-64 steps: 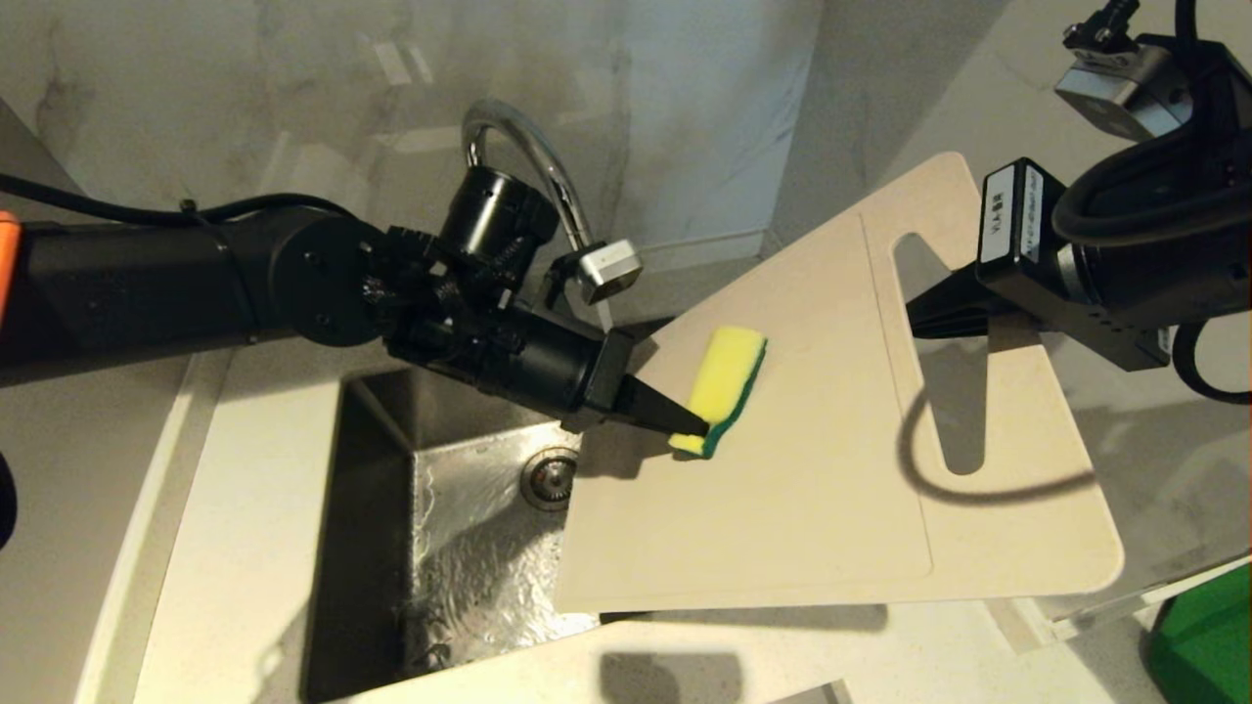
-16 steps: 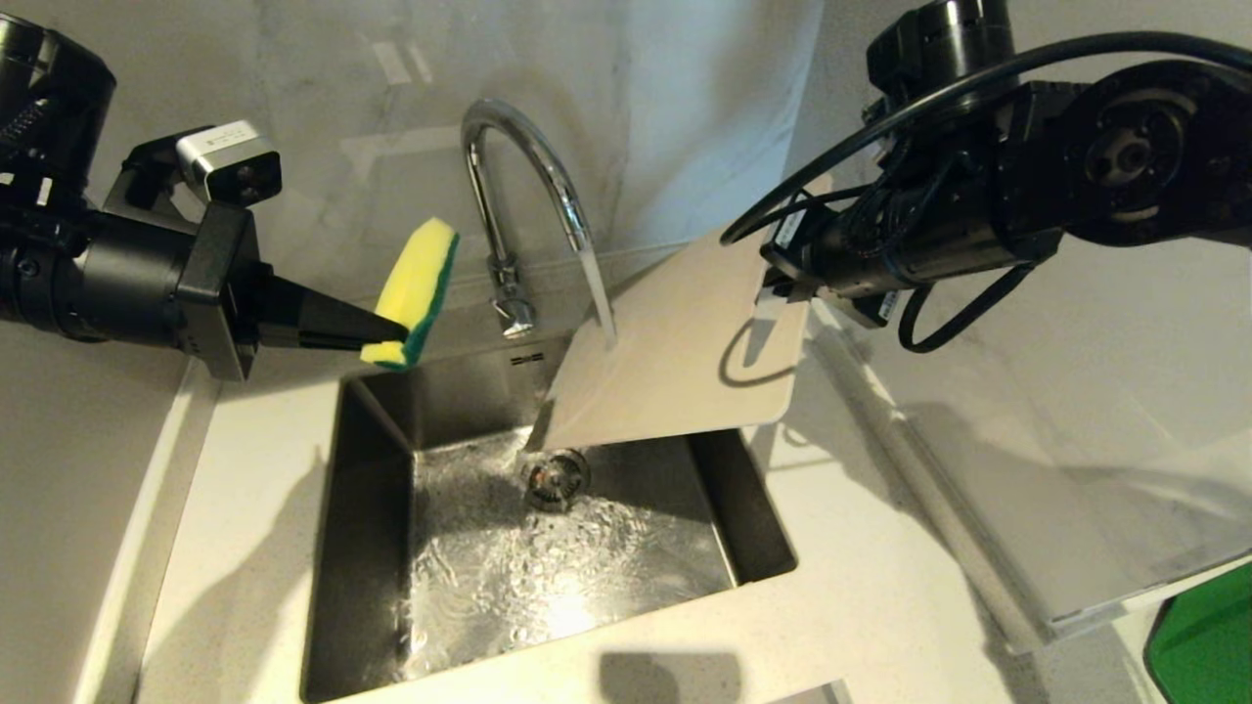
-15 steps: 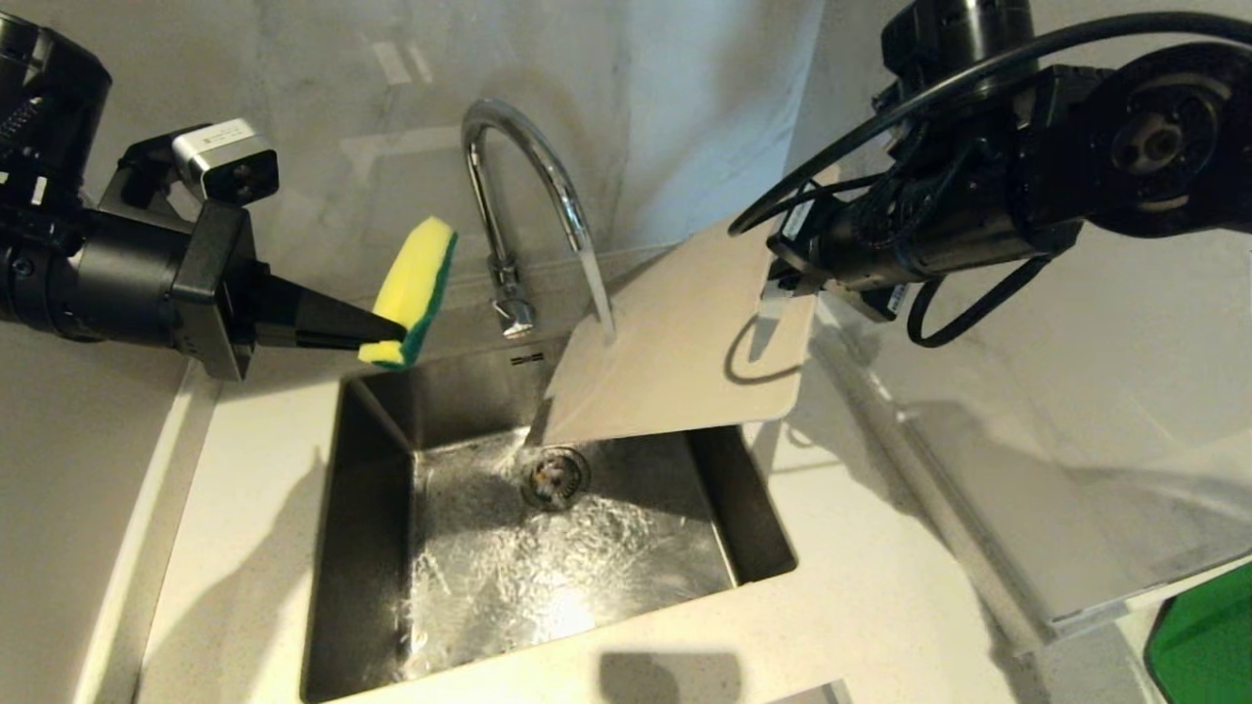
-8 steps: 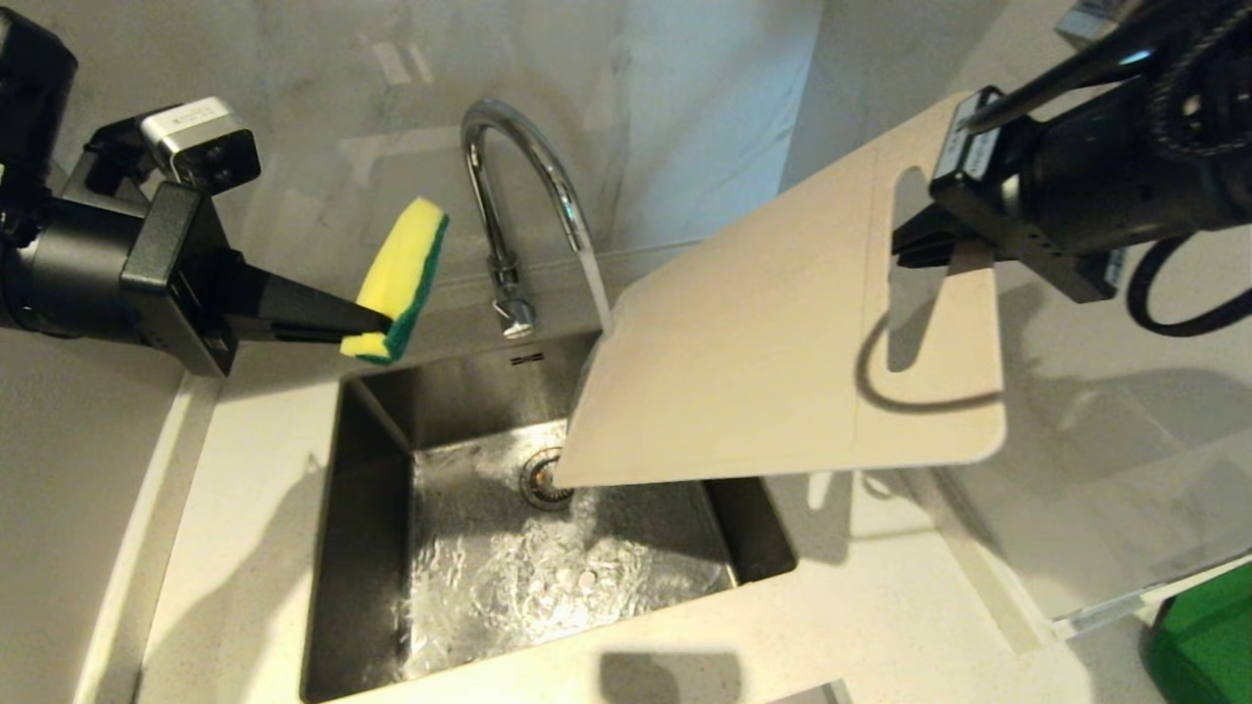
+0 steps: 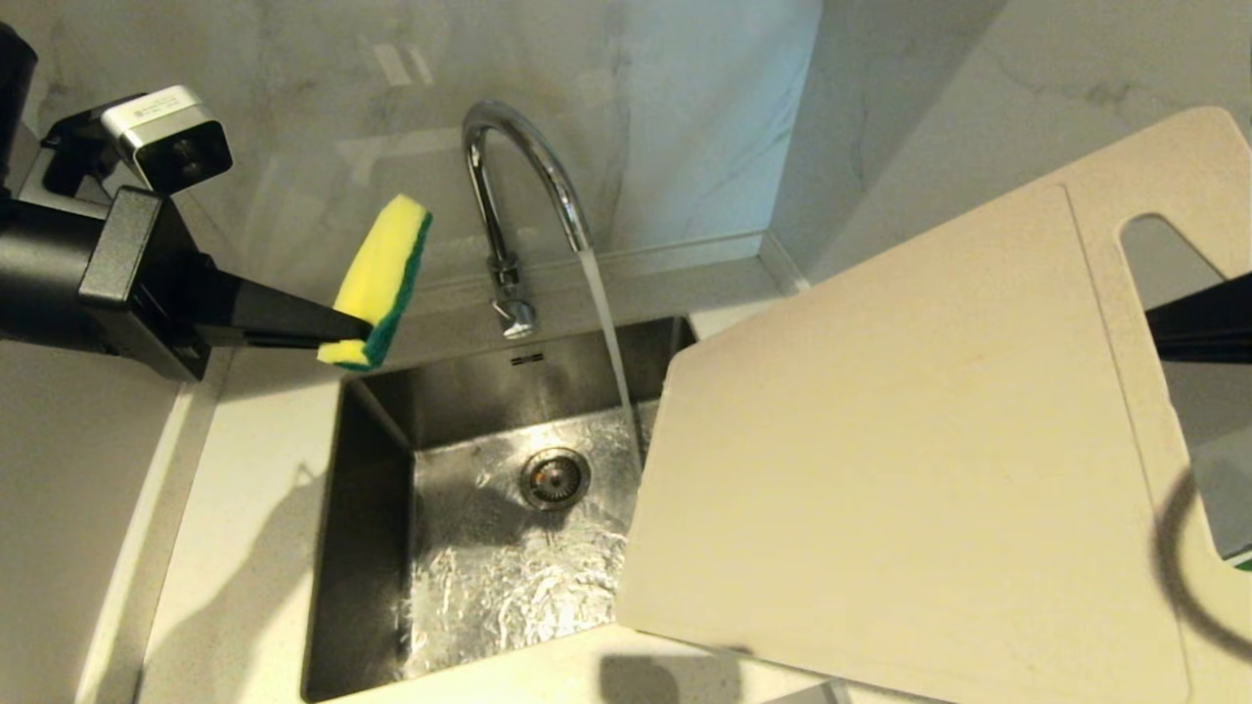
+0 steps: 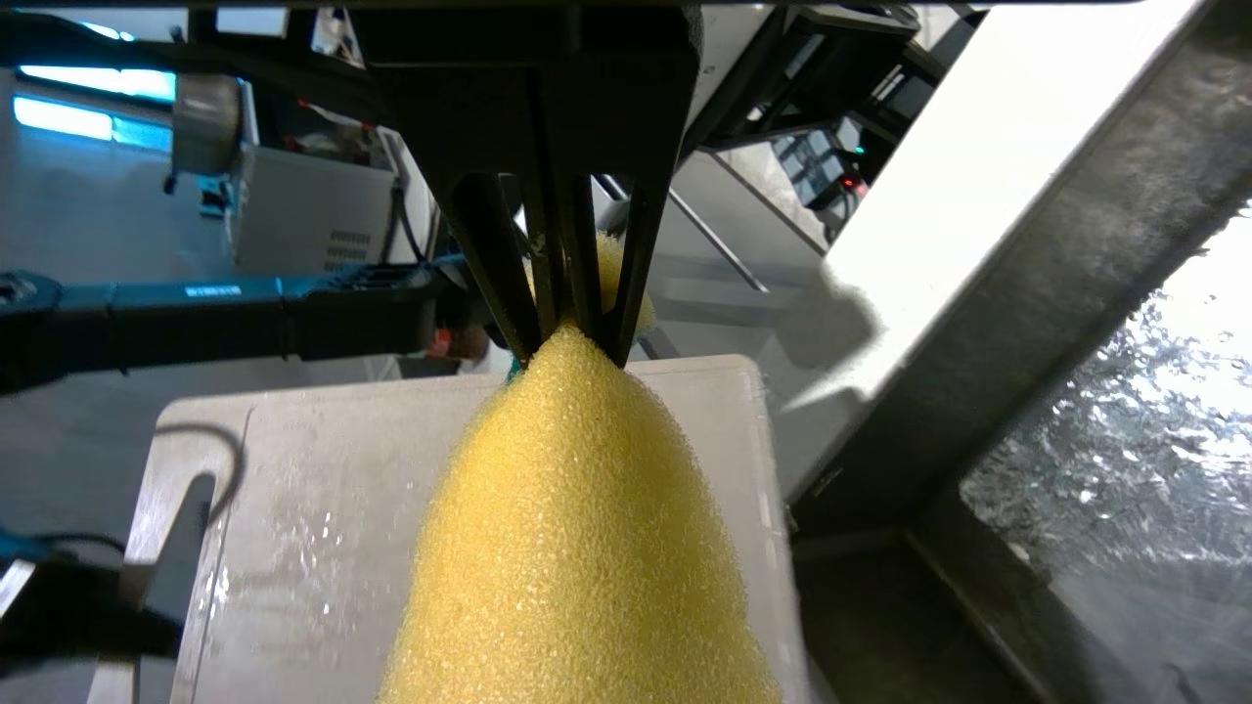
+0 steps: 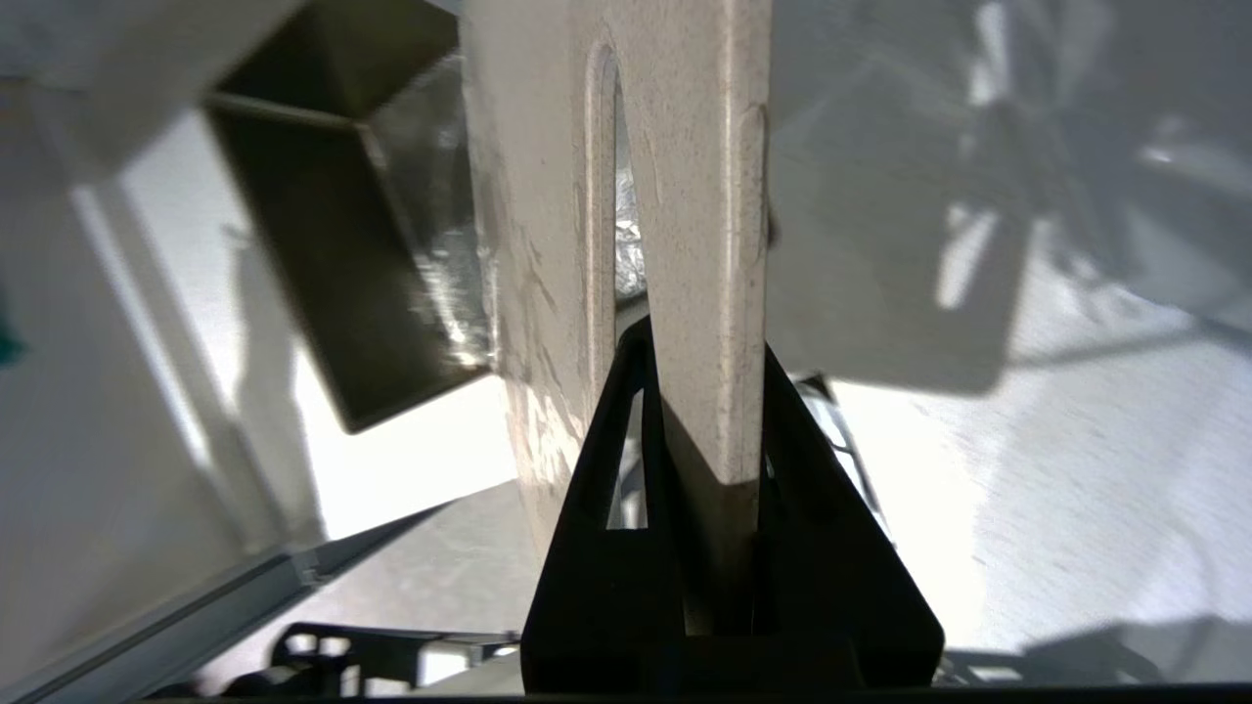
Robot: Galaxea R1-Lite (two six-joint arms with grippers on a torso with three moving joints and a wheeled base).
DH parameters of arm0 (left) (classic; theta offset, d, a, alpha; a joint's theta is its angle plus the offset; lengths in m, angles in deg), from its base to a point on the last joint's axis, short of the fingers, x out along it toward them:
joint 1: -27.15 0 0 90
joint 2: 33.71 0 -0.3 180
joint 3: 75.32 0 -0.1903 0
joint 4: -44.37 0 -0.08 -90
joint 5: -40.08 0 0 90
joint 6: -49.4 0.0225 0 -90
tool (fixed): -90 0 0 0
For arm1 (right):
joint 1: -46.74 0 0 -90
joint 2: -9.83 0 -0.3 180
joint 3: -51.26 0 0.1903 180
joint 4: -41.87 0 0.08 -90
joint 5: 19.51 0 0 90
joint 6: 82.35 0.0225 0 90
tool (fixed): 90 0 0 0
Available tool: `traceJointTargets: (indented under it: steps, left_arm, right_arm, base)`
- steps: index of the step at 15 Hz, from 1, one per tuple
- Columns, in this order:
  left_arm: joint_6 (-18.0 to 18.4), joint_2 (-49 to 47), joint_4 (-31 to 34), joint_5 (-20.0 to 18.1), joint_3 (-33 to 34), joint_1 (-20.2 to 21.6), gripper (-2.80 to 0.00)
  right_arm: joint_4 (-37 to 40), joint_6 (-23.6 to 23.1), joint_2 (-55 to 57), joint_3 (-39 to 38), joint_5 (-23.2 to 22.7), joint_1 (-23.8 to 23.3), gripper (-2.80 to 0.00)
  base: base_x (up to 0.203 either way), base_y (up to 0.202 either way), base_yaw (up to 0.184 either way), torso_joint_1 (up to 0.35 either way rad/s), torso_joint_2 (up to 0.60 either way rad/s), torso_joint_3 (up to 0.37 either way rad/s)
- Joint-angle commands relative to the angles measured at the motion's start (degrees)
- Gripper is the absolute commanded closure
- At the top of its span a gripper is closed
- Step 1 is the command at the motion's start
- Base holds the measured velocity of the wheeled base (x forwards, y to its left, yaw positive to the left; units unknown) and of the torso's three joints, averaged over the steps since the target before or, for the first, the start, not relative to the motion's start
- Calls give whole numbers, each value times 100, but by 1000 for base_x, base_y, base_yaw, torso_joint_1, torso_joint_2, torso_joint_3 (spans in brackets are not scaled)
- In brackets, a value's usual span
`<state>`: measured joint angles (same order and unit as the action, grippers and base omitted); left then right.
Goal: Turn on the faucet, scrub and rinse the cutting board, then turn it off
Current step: Put down the cutting board
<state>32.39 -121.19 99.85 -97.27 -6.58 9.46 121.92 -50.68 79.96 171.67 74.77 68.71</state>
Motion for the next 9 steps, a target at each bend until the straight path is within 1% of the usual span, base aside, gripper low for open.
traceJointTargets:
  steps: [1,3,6,8,9]
  left_arm:
    - [-13,-6,15,102,-35,-7,0]
    - [13,-15,15,112,-35,-7,0]
    - [13,-26,23,112,12,-7,0]
    - [13,-32,23,112,53,-7,0]
    - [13,-32,23,121,78,-7,0]
  right_arm:
    - [26,-23,-421,-535,156,1,0]
    - [-15,-48,-542,-950,175,1,0]
    - [-243,-30,-601,-1378,178,1,0]
    - [-514,-36,-607,-1774,179,1,0]
    - [-770,-35,-609,-2023,178,-1,0]
  base:
    - [0,0,0,0,0,0]
    - [0,0,0,0,0,0]
    - [0,0,0,0,0,0]
    - [0,0,0,0,0,0]
    - [0,0,0,0,0,0]
